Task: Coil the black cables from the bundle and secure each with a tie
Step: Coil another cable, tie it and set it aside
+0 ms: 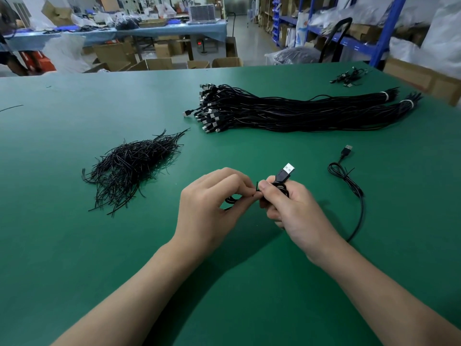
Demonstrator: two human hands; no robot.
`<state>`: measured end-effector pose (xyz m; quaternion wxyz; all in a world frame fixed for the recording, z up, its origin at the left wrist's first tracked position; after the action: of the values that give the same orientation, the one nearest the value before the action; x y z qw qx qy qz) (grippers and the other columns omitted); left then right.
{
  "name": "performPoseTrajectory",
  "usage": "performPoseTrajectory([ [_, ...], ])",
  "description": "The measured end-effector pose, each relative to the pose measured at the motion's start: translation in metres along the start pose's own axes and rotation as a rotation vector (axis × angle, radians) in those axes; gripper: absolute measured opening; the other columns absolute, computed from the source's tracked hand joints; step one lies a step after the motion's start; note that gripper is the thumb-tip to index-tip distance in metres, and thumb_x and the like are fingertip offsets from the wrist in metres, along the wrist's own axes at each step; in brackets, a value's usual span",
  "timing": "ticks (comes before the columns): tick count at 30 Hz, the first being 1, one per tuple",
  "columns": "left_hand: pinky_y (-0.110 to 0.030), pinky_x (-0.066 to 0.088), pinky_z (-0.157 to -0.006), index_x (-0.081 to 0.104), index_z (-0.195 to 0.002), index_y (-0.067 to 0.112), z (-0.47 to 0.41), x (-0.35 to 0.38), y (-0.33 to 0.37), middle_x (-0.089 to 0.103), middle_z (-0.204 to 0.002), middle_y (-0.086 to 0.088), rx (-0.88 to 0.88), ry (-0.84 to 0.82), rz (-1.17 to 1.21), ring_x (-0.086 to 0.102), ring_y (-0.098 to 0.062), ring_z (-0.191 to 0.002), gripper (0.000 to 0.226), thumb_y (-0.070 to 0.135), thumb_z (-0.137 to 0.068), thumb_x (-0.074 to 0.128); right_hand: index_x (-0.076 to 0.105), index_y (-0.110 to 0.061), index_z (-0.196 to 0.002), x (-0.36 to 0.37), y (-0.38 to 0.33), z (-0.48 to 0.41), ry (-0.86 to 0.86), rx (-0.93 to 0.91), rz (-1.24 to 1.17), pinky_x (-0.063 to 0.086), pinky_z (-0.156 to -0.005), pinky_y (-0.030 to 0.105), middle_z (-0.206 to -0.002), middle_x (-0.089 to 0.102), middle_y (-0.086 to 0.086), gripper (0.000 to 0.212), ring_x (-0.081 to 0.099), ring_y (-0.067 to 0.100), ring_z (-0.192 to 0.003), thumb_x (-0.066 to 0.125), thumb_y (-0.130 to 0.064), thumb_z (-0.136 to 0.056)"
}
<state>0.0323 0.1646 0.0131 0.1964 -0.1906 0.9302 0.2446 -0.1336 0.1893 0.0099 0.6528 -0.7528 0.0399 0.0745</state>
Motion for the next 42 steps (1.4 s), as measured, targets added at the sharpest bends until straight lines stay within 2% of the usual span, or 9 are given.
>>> performPoseTrajectory([
  [3, -0.035, 0.052, -0.062, 0.07, -0.072, 0.007, -0.003, -0.003, -0.002, 0.072, -0.085, 0.005, 0.149, 0.003, -0.105, 0.065, -0.015, -0.072, 0.024, 0.02, -0.09, 0.08, 0.051, -0.023, -0.072, 0.0, 0.002, -0.001, 0.0, 0.041, -0.036, 0.027, -0.044, 0.012, -0.061, 0.045, -0.013, 0.032, 0.032, 0.001, -0.046, 0.052, -0.03, -0.103],
  [12, -0.031, 0.052, -0.063, 0.079, -0.086, 0.012, -0.008, -0.012, -0.005, 0.075, -0.092, 0.004, 0.394, -0.086, -0.233, 0.068, -0.017, -0.073, 0.01, 0.02, -0.092, 0.078, 0.048, -0.021, -0.076, 0.0, -0.004, 0.002, -0.027, 0.184, -0.177, 0.019, -0.04, 0.016, -0.057, 0.03, -0.01, 0.028, 0.021, 0.006, -0.047, 0.054, -0.028, -0.103],
  [16, -0.032, 0.054, -0.067, 0.079, -0.094, 0.011, -0.006, -0.012, -0.006, 0.076, -0.099, 0.004, 0.421, -0.134, -0.252, 0.07, -0.015, -0.08, 0.01, 0.021, -0.093, 0.076, 0.045, -0.02, -0.072, -0.002, -0.009, 0.003, -0.025, 0.25, -0.236, 0.017, -0.039, 0.018, -0.052, 0.026, -0.011, 0.033, 0.015, 0.009, -0.045, 0.053, -0.027, -0.103],
  [21, -0.031, 0.052, -0.065, 0.078, -0.089, 0.012, -0.004, -0.01, -0.007, 0.075, -0.097, 0.005, 0.421, -0.13, -0.262, 0.068, -0.014, -0.077, 0.005, 0.014, -0.093, 0.075, 0.044, -0.017, -0.07, -0.002, -0.01, 0.004, -0.045, 0.31, -0.272, 0.015, -0.038, 0.017, -0.05, 0.024, -0.009, 0.035, 0.014, 0.008, -0.044, 0.052, -0.027, -0.103],
  [26, -0.033, 0.053, -0.06, 0.075, -0.082, 0.009, -0.003, -0.007, -0.005, 0.075, -0.092, 0.003, 0.28, -0.124, -0.177, 0.066, -0.02, -0.066, 0.011, 0.014, -0.092, 0.076, 0.046, -0.019, -0.066, -0.003, -0.008, 0.003, -0.05, 0.303, -0.238, 0.014, -0.039, 0.02, -0.053, 0.023, -0.006, 0.037, 0.013, 0.01, -0.044, 0.053, -0.03, -0.1],
  [30, -0.033, 0.055, -0.061, 0.073, -0.081, 0.004, -0.003, -0.009, -0.003, 0.073, -0.091, -0.001, 0.196, -0.145, -0.09, 0.067, -0.019, -0.068, 0.01, 0.009, -0.089, 0.078, 0.047, -0.021, -0.062, -0.002, -0.006, 0.002, -0.054, 0.281, -0.255, 0.017, -0.038, 0.018, -0.056, 0.024, -0.004, 0.041, 0.016, 0.009, -0.044, 0.053, -0.032, -0.102],
  [35, -0.037, 0.049, -0.056, 0.074, -0.081, 0.007, -0.004, -0.008, -0.001, 0.071, -0.087, -0.003, 0.32, -0.186, -0.225, 0.058, -0.026, -0.06, 0.01, 0.003, -0.09, 0.073, 0.048, -0.017, -0.07, -0.003, -0.008, 0.003, -0.058, 0.296, -0.249, 0.018, -0.038, 0.016, -0.054, 0.035, -0.009, 0.033, 0.022, 0.005, -0.043, 0.054, -0.03, -0.1],
  [38, -0.036, 0.049, -0.059, 0.077, -0.087, 0.008, -0.003, -0.009, -0.003, 0.072, -0.09, -0.003, 0.396, -0.181, -0.277, 0.057, -0.024, -0.062, 0.01, -0.001, -0.087, 0.074, 0.048, -0.016, -0.071, -0.004, -0.008, 0.003, -0.066, 0.321, -0.227, 0.017, -0.038, 0.017, -0.049, 0.031, -0.011, 0.033, 0.021, 0.006, -0.041, 0.053, -0.03, -0.1],
  [42, -0.034, 0.051, -0.064, 0.08, -0.096, 0.012, -0.001, -0.011, -0.006, 0.075, -0.098, -0.001, 0.434, -0.183, -0.268, 0.064, -0.02, -0.071, 0.01, 0.005, -0.091, 0.074, 0.046, -0.017, -0.072, -0.004, -0.008, 0.003, -0.087, 0.339, -0.245, 0.016, -0.039, 0.019, -0.054, 0.026, -0.006, 0.033, 0.017, 0.009, -0.044, 0.053, -0.031, -0.101],
])
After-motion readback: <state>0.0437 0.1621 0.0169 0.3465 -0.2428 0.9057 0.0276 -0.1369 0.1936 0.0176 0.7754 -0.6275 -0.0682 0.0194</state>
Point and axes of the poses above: each hand's wrist, its own z-axis away from the middle knuckle, its own x-axis out of the palm, y = z × x, the point moved 1 cm from there along -z, towards the middle knuckle
